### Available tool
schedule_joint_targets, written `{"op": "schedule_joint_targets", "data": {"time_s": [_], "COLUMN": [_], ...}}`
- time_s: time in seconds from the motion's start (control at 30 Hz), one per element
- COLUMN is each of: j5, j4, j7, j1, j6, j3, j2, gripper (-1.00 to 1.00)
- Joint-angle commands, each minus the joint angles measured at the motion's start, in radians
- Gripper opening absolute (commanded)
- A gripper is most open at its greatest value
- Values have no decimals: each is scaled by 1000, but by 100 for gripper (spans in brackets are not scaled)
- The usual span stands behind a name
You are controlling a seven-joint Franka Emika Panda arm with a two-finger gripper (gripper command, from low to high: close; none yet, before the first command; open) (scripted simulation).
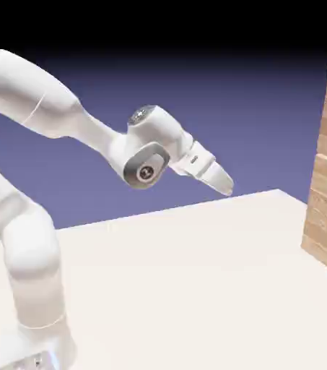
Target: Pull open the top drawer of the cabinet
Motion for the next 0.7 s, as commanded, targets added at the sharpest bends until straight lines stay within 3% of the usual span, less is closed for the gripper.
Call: {"op": "schedule_joint_targets", "data": {"time_s": [0.0,0.67], "j5": [38,789], "j4": [24,505], "j7": [-43,-911], "j1": [-36,-761], "j6": [-6,-120], "j3": [25,517], "j2": [-8,-171], "gripper": [0,0]}}
